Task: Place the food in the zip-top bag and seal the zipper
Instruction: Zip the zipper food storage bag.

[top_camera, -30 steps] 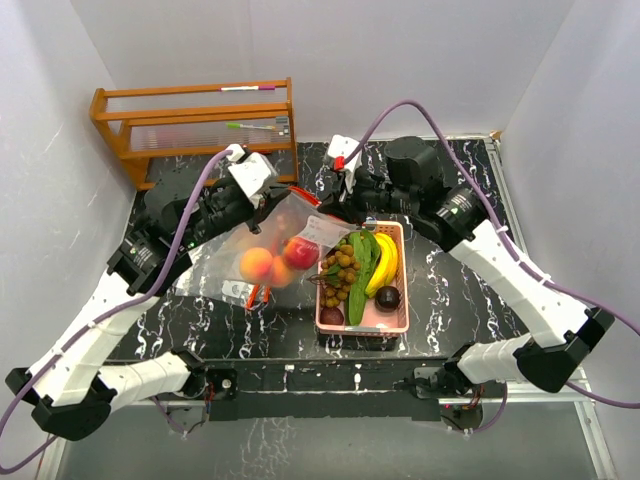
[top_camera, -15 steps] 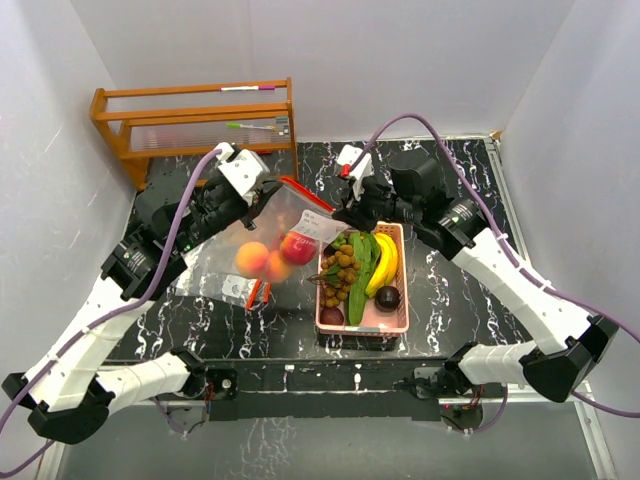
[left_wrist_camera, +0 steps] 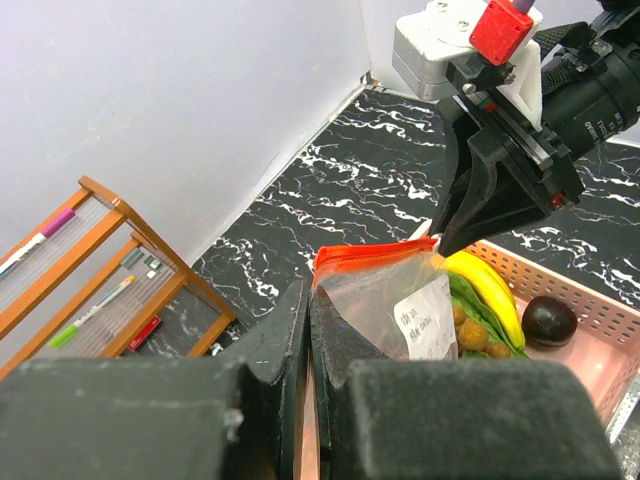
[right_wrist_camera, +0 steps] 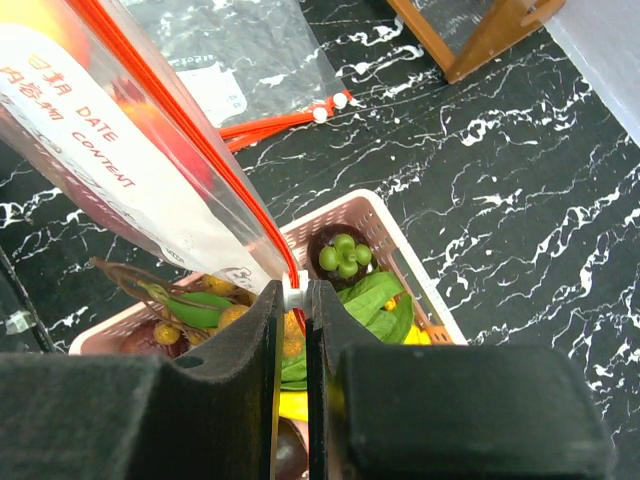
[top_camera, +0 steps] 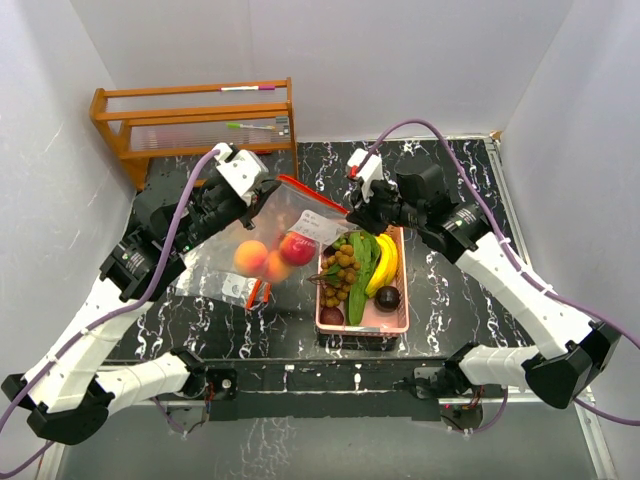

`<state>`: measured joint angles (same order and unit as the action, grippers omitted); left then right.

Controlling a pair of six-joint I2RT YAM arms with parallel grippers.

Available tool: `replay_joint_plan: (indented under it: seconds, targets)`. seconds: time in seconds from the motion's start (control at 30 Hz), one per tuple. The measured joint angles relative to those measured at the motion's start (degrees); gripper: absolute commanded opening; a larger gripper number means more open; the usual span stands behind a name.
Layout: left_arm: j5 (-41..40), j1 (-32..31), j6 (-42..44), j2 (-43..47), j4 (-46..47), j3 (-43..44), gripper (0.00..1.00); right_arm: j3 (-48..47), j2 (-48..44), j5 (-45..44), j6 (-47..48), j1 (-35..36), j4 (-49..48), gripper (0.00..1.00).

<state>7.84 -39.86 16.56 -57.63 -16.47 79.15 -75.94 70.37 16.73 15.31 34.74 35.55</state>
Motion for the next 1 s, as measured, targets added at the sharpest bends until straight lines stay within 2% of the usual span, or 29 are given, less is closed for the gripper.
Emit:
replay_joint_plan:
  seconds: [0.23, 0.27, 0.33, 0.37, 0.5, 0.57, 0.83, 1.0]
  targets:
    - [0.0, 0.0, 0.2, 0.1, 0.2, 0.0, 0.00, 0.8, -0.4, -1.0, -0.4, -0.8, 0.6, 0.09]
    - [0.0, 0.0, 0.2, 0.1, 0.2, 0.0, 0.00, 0.8, -0.4, -1.1, -0.4, -0.8, 0.6, 0.18]
    - [0.0, 0.0, 0.2, 0.1, 0.2, 0.0, 0.00, 0.7, -0.4, -1.3, -0.4, -0.8, 0.7, 0.52]
    - [0.0, 0.0, 0.2, 0.1, 0.2, 0.0, 0.00, 0.7, -0.4, -1.4, -0.7, -0.8, 0.7, 0.64]
    - [0.1, 0.0, 0.2, 0.6, 1.3, 0.0, 0.00, 0.7, -0.4, -2.3, -0.7, -1.3, 2.3, 0.95]
    - [0.5, 0.0, 0.1, 0.9, 1.5, 0.0, 0.00, 0.3, -0.4, -2.1, -0.8, -1.5, 2.4, 0.98]
    - [4.0, 0.0, -0.1, 1.1, 1.5, -0.2, 0.00, -8.1, 0.3, -1.0, -1.1, -1.5, 1.9, 0.98]
    - [2.8, 0.0, -1.0, 0.7, 2.3, -3.1, 0.00, -10.2, 0.6, -2.4, -2.9, -1.5, 0.8, 0.98]
